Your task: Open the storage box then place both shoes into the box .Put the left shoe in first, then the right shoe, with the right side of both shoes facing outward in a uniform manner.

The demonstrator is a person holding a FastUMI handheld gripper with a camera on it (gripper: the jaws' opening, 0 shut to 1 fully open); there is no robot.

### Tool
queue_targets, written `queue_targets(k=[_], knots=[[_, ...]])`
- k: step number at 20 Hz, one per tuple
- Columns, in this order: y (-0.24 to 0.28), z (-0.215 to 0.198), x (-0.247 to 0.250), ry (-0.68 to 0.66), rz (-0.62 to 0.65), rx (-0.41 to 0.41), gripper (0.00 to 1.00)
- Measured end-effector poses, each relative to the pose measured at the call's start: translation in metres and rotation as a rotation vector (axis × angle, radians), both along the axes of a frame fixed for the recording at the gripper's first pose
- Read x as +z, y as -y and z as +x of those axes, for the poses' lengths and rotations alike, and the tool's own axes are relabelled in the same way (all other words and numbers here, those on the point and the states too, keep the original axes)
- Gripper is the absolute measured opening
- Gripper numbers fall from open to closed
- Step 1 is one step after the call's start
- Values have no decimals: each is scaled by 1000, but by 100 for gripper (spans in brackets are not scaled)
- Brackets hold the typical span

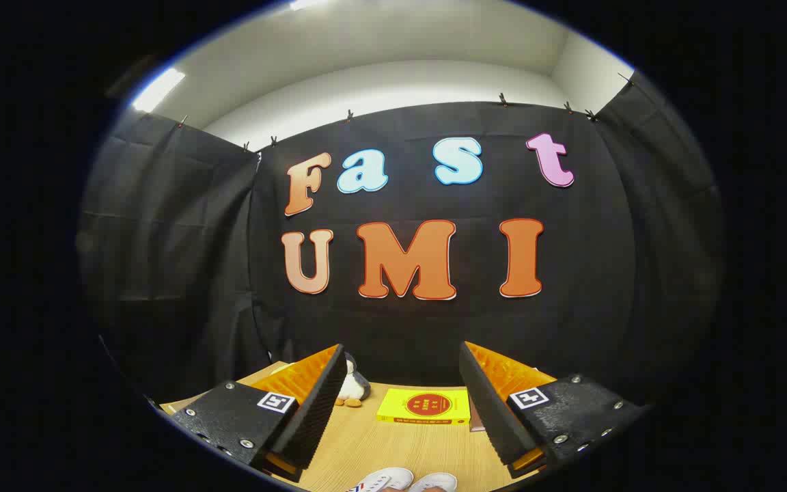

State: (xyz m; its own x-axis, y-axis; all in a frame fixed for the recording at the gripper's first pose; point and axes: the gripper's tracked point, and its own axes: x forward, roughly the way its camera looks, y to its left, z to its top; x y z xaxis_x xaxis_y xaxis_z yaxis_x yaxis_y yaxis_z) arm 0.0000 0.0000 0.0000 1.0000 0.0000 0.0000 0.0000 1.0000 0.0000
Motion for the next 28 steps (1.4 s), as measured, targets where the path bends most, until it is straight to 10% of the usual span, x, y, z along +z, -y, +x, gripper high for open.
queue_targets(k=[28], knots=[[0,-1,-43,-126,97,-20,98]])
